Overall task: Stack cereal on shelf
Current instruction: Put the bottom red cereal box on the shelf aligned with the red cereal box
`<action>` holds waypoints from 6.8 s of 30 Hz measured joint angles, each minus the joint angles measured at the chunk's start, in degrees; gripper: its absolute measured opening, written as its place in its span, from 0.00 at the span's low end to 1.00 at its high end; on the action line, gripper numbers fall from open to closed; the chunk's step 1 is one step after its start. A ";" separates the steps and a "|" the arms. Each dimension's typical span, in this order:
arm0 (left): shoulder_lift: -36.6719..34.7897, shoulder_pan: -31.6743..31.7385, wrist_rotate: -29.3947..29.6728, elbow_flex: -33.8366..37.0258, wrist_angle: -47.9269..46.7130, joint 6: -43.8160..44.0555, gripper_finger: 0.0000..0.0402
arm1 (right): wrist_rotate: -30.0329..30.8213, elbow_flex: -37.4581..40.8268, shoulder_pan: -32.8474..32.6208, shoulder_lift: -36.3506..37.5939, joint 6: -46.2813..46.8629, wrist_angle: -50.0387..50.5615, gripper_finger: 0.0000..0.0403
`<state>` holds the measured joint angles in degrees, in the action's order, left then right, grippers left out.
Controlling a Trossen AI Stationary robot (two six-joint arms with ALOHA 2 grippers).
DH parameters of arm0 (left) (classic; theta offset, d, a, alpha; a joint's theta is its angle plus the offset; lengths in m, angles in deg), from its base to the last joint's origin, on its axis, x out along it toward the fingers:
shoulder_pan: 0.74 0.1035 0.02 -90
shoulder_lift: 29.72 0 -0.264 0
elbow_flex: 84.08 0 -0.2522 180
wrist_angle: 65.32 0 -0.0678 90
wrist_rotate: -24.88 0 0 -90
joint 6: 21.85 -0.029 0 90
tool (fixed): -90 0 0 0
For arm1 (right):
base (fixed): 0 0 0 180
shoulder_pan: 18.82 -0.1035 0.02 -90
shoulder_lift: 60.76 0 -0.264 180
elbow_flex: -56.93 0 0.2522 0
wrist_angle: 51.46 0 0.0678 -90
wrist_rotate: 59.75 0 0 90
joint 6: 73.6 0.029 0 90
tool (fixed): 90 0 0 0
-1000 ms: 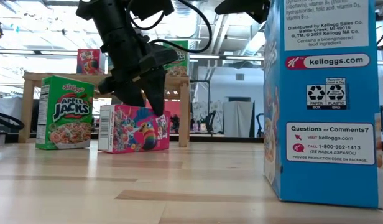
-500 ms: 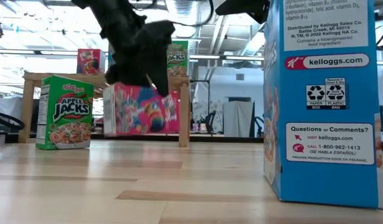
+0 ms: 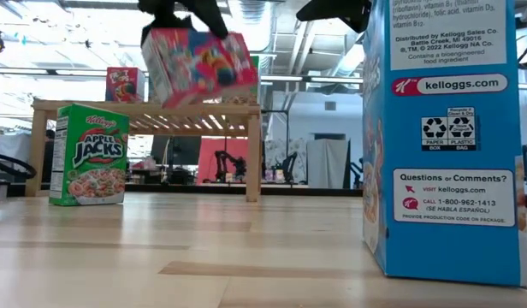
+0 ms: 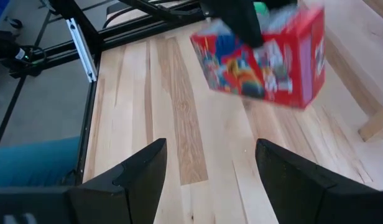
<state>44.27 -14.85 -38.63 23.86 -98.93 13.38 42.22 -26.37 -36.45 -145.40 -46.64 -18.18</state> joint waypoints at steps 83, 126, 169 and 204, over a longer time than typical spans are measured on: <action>-27.85 -29.04 63.55 16.44 -6.39 -5.50 0.47 | 0.00 0.00 0.00 0.00 0.02 0.02 0.67; -43.10 -24.85 63.59 13.03 7.24 -37.35 0.29 | 0.00 0.00 -3.95 0.00 -0.02 0.18 0.67; -44.40 -10.69 63.51 22.88 -14.08 -8.15 0.29 | 14.04 9.38 1.07 18.59 -18.91 -0.37 0.67; -44.40 -10.69 63.53 22.88 -13.69 -8.43 0.29 | 22.38 59.61 3.51 58.54 -18.09 -23.58 0.67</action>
<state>-0.13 -25.54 24.90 46.74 -112.62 4.95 64.60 33.24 -32.94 -86.86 -64.73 -41.75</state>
